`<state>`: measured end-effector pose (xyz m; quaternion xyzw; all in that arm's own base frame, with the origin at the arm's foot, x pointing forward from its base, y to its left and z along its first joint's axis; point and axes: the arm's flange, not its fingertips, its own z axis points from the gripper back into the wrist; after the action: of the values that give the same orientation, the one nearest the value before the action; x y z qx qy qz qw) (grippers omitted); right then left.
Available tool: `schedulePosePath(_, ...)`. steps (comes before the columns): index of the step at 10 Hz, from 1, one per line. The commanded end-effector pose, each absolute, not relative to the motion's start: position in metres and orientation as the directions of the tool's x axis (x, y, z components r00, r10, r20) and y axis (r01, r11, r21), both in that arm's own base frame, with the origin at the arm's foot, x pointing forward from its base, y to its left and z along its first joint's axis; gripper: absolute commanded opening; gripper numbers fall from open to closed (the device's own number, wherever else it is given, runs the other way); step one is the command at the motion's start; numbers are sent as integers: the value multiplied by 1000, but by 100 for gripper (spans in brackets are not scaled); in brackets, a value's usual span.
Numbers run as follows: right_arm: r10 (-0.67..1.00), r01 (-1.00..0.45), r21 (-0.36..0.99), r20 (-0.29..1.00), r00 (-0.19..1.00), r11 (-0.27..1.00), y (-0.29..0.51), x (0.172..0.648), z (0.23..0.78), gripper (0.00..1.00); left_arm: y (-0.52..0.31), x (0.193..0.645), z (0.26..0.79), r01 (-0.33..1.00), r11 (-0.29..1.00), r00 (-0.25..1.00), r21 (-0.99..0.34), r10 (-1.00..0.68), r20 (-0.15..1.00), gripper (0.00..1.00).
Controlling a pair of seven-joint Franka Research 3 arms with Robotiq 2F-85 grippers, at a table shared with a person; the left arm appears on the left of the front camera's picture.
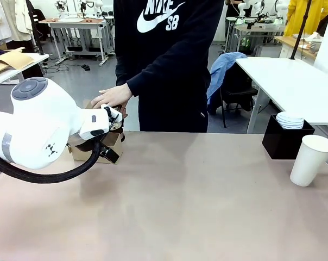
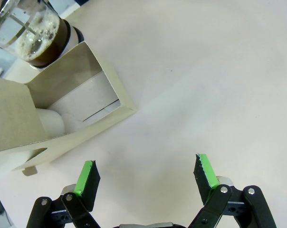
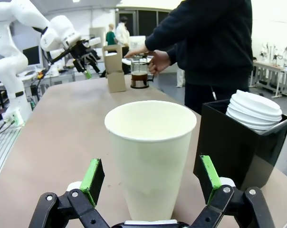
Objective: Pour a drink into a cup and package it in a carrier.
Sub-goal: Pick up the 600 ml Paper Cup and place it in the middle top area of the table.
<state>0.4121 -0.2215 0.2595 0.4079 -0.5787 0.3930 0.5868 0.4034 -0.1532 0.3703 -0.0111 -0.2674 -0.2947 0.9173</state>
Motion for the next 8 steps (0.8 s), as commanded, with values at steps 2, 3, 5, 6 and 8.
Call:
schedulePosePath(2,-24,-926,60,998,55,373,-205,422,246,100,-152,403,370,546,827,684,135,-533,498,100)
schedulePosePath(3,-33,-925,70,997,62,374,-201,426,242,100,-152,403,370,546,827,684,135,-533,498,100)
schedulePosePath(5,-32,-929,82,997,75,361,-188,436,234,100,-152,403,370,546,827,684,135,-533,498,100)
schedulePosePath(6,-29,-934,90,996,85,347,-179,441,230,100,-152,403,370,546,827,684,135,-533,498,100)
schedulePosePath(8,-22,-938,102,995,101,333,-166,453,227,100,-152,403,370,546,827,684,135,-533,498,100)
